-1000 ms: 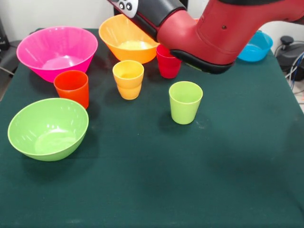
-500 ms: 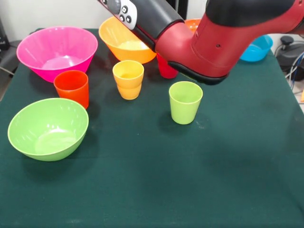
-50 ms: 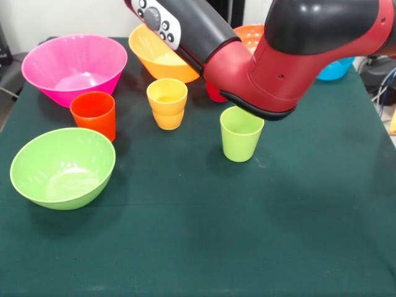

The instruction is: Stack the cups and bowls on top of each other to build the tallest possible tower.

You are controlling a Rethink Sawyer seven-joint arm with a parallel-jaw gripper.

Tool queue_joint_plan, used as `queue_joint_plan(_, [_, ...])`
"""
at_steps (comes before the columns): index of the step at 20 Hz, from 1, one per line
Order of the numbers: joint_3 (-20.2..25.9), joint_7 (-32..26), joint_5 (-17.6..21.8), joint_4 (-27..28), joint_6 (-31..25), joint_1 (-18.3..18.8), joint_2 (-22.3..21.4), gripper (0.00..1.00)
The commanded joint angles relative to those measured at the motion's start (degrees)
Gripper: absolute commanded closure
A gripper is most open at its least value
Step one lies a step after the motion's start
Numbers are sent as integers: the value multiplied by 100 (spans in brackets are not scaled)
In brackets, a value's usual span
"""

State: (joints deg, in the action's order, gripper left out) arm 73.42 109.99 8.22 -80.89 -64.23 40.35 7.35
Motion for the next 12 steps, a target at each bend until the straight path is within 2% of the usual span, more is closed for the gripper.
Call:
queue_joint_plan(1, [-89,-1694,-257,724,-761,-23,150,100])
queue_joint_plan(12, [10,-1779,-428,906,-1187,-25,260,100])
